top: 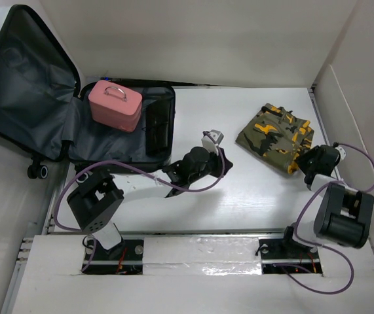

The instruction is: Pack the luggage

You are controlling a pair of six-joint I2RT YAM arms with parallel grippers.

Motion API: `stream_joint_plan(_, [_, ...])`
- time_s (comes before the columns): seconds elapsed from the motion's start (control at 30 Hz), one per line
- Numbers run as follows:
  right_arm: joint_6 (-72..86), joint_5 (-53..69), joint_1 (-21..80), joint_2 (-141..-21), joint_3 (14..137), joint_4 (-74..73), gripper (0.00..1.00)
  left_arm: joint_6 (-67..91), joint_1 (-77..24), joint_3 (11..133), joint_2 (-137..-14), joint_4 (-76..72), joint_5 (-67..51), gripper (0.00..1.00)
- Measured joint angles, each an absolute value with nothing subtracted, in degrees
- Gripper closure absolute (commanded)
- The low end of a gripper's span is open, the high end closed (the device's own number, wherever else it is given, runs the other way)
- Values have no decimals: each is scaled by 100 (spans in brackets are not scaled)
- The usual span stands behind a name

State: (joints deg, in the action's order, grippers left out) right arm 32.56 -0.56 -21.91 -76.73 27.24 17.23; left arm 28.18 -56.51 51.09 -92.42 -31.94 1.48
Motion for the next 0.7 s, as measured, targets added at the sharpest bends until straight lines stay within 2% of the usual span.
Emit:
stream_joint_plan(0.1, [3286, 440, -2399, -8307, 2978, 1774, 52, 2818, -5651, 5059, -9157, -3286, 123, 80])
stream_joint_plan(0.13, [3288, 628, -2429, -8495, 3046, 1850, 55, 2818, -5651, 5024, -9129, -3321, 119, 79])
stream_joint_plan(0.2, [3286, 980, -2412, -8790, 3127, 1992, 68, 2818, -5651, 4958, -9098, -3376, 110, 78])
stream_joint_plan(0.23, [3301, 1164, -2394, -8917, 3159, 2121, 83, 2818, -5651, 4941, -9098, -3385, 106, 77])
stream_joint_plan(0.33, [3417, 1717, -2209, -9295, 3288, 2429, 95, 2825, -5651, 4910, -9098, -3380, 102, 72])
stream_joint_plan(0.37, [3444, 1841, -2084, -9404, 3336, 2526, 96, 2836, -5651, 4910, -9100, -3382, 108, 67])
stream_joint_plan(0.4, [3485, 1955, -1920, -9489, 3380, 2624, 98, 2847, -5651, 4910, -9100, -3380, 139, 58])
stream_joint_plan(0.47, [3605, 2128, -1535, -9566, 3393, 2823, 98, 2910, -5651, 4910, -9100, -3365, 244, 51])
stream_joint_plan(0.53, [3710, 2237, -1033, -9570, 3387, 2930, 97, 3015, -5642, 4910, -9100, -3361, 381, 48])
stream_joint_plan(0.67, [4018, 2373, -266, -9511, 3225, 3280, 86, 3251, -5546, 4910, -9118, -3350, 703, 46])
stream_joint_plan(0.7, [4093, 2375, -128, -9448, 3111, 3361, 79, 3326, -5498, 4923, -9155, -3317, 799, 46])
